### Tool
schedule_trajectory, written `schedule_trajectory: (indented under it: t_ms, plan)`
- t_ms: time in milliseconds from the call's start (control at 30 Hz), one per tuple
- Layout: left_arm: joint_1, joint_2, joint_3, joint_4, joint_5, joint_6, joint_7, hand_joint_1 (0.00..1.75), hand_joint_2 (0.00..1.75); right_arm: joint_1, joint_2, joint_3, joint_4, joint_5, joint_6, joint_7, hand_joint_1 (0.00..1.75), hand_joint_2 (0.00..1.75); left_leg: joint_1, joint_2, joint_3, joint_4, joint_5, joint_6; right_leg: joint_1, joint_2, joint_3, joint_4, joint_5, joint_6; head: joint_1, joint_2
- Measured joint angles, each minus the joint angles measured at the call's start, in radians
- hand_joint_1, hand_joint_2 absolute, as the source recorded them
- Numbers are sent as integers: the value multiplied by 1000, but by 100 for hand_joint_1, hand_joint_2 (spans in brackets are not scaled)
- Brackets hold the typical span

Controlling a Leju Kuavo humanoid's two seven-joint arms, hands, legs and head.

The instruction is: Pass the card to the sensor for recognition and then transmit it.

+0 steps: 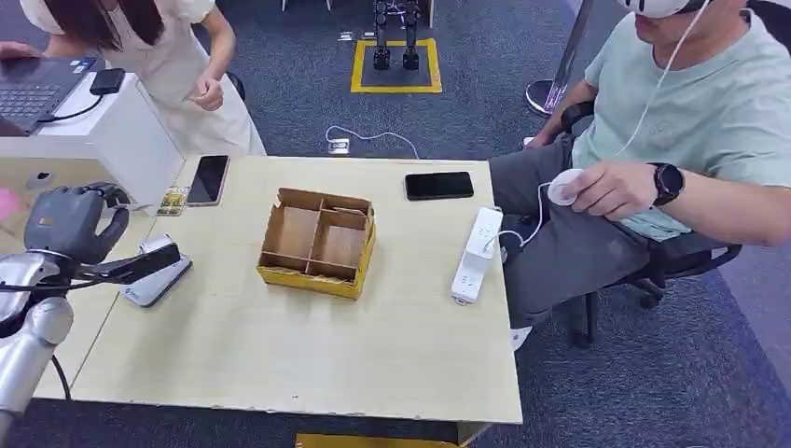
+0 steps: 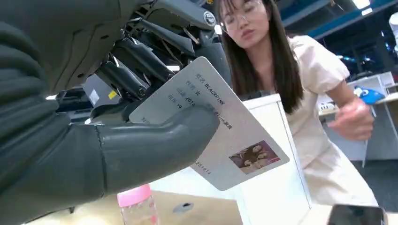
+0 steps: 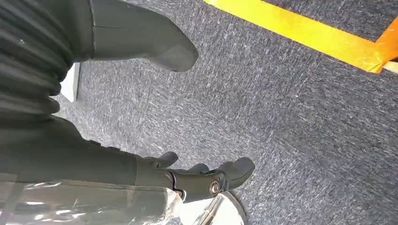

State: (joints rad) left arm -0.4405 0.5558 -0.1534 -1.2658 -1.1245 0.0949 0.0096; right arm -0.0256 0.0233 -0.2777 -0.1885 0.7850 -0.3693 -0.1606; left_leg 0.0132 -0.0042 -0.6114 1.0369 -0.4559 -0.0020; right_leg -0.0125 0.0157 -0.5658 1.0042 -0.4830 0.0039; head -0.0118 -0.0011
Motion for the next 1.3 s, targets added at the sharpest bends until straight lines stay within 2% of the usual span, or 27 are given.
schedule_trajectory:
  t_ms: [67, 267, 467, 1000, 1300]
  plan:
    - [4, -4, 0, 10, -30, 28, 10, 175, 175, -1, 0, 0, 0, 5, 0, 0, 0, 175, 0, 0, 0, 0, 0, 0, 0, 0, 0, 0, 0, 0, 0, 0]
    - [57, -54, 0, 75, -186, 212, 66, 175, 175, -2, 2, -6, 0, 25, 0, 0, 0, 175, 0, 0, 0, 0, 0, 0, 0, 0, 0, 0, 0, 0, 0, 0]
    - [96, -101, 10, 155, -263, 281, 85, 175, 175, -2, 2, -22, 0, 39, -8, -1, 0, 175, 0, 0, -1, 0, 0, 0, 0, 0, 0, 0, 0, 0, 0, 0]
    - [119, -142, 79, 251, -285, 295, 92, 175, 175, -2, 8, -32, 0, 52, -7, -21, 0, 175, 0, 0, -1, 0, 0, 0, 0, 0, 0, 0, 0, 0, 0, 0]
    - [84, -148, 105, 299, -293, 292, 71, 175, 175, -2, 10, -44, 0, 67, -7, -24, 0, 175, 0, 0, 0, 0, 0, 0, 0, 0, 0, 0, 0, 0, 0, 0]
